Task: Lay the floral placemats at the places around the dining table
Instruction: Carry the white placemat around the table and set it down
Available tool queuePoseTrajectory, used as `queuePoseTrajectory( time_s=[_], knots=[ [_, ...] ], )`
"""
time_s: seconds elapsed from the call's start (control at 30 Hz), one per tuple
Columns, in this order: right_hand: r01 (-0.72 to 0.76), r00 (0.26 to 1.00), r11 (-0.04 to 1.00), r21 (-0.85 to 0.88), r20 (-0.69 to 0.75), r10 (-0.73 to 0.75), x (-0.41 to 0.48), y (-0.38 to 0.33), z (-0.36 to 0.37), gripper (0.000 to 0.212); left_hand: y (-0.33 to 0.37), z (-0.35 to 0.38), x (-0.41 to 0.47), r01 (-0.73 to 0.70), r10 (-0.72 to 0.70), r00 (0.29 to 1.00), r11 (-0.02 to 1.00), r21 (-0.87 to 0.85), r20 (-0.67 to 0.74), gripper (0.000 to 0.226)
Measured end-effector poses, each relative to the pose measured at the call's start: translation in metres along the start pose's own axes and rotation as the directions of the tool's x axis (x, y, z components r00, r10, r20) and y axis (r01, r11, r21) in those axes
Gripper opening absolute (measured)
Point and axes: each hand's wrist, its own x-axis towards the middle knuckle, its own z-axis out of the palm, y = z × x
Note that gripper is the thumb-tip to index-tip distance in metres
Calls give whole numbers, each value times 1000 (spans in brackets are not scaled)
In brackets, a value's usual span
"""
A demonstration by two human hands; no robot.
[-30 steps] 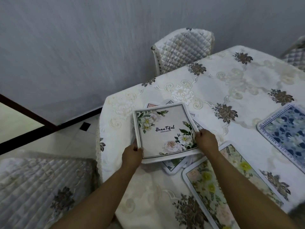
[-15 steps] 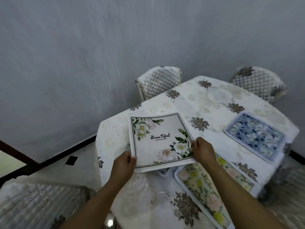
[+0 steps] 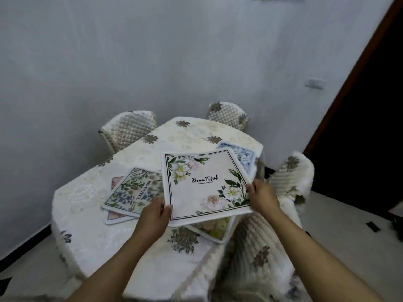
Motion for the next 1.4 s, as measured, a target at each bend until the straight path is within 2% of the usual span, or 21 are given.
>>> queuePoseTrajectory(
  time_s=[0.2,0.43,0.6,0.73,0.93,1.17,1.4],
  knots=[
    [-121,991,991,54,-53,124,-24,107,-89,22,92,76,-1,-127,127,987,992,-6,98,36],
    [-321,940,941,112,-85,330,-31,279,-201,37,231,221,0,-234,237,959,972,-37,158,27],
    [-381,915,918,108,-102,391,-20,381,-269,36,314,315,4,-288,295,934,956,-62,202,34],
    [-401,905,908,124,-97,413,5,437,-292,36,353,361,21,-294,300,924,954,-64,238,33],
    [-413,896,898,155,-108,431,84,511,-299,33,407,432,88,-261,283,912,959,-114,295,31],
    [-434,890,898,69,-126,439,211,580,-321,34,471,522,209,-314,340,894,940,-135,291,37],
    [-395,910,916,70,-106,401,348,646,-334,32,530,597,317,-272,280,918,960,-71,280,33]
  ],
)
